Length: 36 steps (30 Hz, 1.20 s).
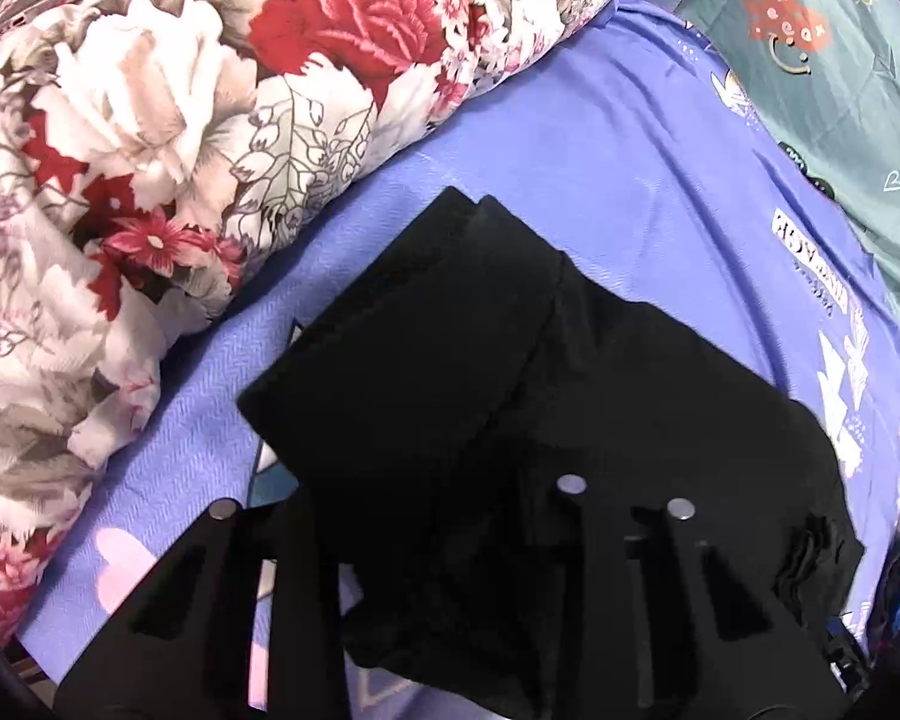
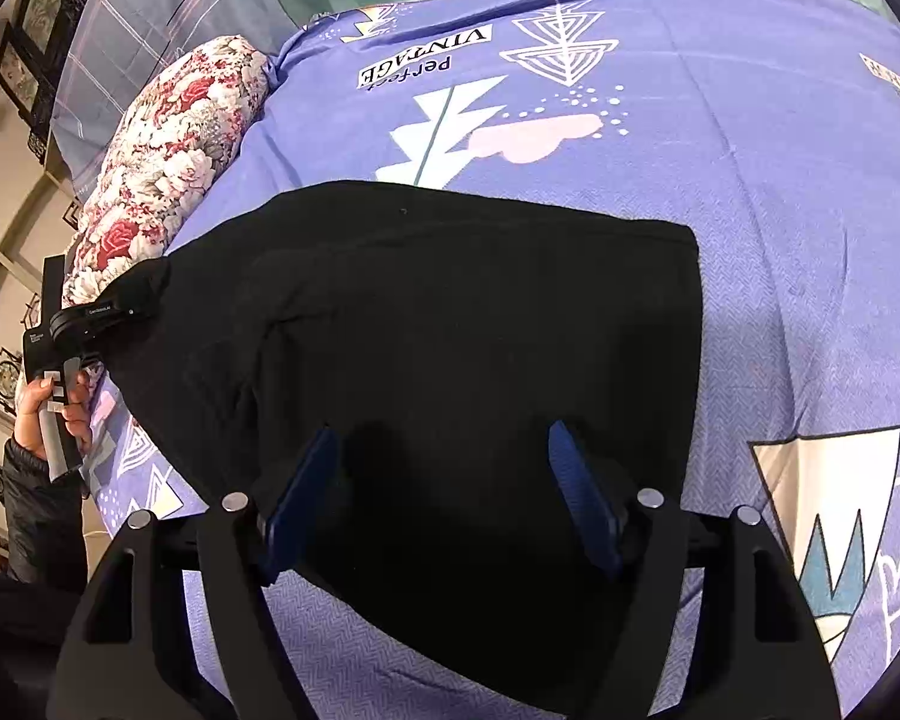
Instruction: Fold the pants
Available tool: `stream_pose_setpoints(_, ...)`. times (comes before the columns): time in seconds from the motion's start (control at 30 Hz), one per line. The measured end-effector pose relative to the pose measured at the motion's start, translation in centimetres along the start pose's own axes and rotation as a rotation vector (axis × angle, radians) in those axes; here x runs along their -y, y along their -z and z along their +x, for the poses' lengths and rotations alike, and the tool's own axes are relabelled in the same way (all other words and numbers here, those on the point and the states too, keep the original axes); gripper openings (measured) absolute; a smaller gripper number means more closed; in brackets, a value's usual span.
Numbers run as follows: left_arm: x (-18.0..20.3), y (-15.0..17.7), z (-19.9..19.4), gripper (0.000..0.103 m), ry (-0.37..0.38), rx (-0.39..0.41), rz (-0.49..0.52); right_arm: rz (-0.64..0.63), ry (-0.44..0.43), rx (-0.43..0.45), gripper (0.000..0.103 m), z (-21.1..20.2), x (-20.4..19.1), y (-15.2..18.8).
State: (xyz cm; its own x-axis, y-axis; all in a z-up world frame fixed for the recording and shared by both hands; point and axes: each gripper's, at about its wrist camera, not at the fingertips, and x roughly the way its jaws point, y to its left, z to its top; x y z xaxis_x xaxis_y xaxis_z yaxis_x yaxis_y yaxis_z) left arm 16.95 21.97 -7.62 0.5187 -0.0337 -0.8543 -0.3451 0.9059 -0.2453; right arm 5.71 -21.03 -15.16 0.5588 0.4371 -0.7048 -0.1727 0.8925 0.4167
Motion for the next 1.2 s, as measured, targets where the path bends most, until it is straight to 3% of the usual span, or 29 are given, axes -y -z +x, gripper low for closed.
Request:
stream_pose_setpoints(0.07, 0.6, 0.2, -1.1, 0.026, 0.005, 0.017, 0.019, -0.024, 0.002, 0.005, 0.084, 0.0, -0.3, 0.2)
stream_pose_setpoints(0.17, 1.4, 0.4, -3.2, 0.024, 0.046, 0.046, 0.04, -0.042, 0.013, 0.015, 0.084, 0.0, -0.6, 0.4)
stream_pose_setpoints(0.3, 3.8, 0.4, -6.7, 0.024, 0.109, 0.102, 0.111, -0.007, -0.036, 0.027, 0.084, -0.2, 0.2, 0.3)
stream_pose_setpoints(0.53, 13.2, 3.7, -13.4, 0.023, 0.275, 0.189, 0.362, 0.055, -0.126, 0.048, 0.084, -0.9, 1.6, 0.5)
stream_pose_setpoints(0.7, 20.6, 7.6, -14.0, 0.023, 0.397, 0.107, 0.535, 0.126, -0.214, 0.058, 0.084, -1.5, 3.0, 0.6)
stream_pose_setpoints(0.77, 23.9, 10.1, -12.4, 0.024, 0.355, 0.067, 0.614, 0.154, -0.24, 0.064, 0.084, -1.7, 3.5, 0.6)
stream_pose_setpoints(0.87, 26.3, 13.1, -9.1, 0.027, 0.339, -0.043, 0.65, 0.171, -0.268, 0.063, 0.084, -1.7, 3.9, 0.7)
stream_pose_setpoints(0.97, 27.7, 15.4, -5.6, 0.045, 0.329, -0.166, 0.678, 0.188, -0.289, 0.057, 0.084, -1.7, 4.2, 0.6)
stream_pose_setpoints(1.03, 27.9, 16.7, -5.5, 0.064, 0.344, -0.171, 0.729, 0.201, -0.301, 0.063, 0.084, -1.8, 4.4, 0.6)
stream_pose_setpoints(1.1, 28.0, 17.5, -6.2, 0.069, 0.328, -0.164, 0.788, 0.207, -0.309, 0.071, 0.084, -1.9, 4.5, 0.7)
stream_pose_setpoints(1.13, 27.7, 17.4, -6.7, 0.083, 0.356, -0.163, 0.791, 0.21, -0.311, 0.071, 0.084, -1.9, 4.6, 0.7)
stream_pose_setpoints(1.2, 26.8, 16.8, -8.1, 0.095, 0.426, -0.17, 0.762, 0.217, -0.316, 0.071, 0.085, -1.9, 4.6, 0.6)
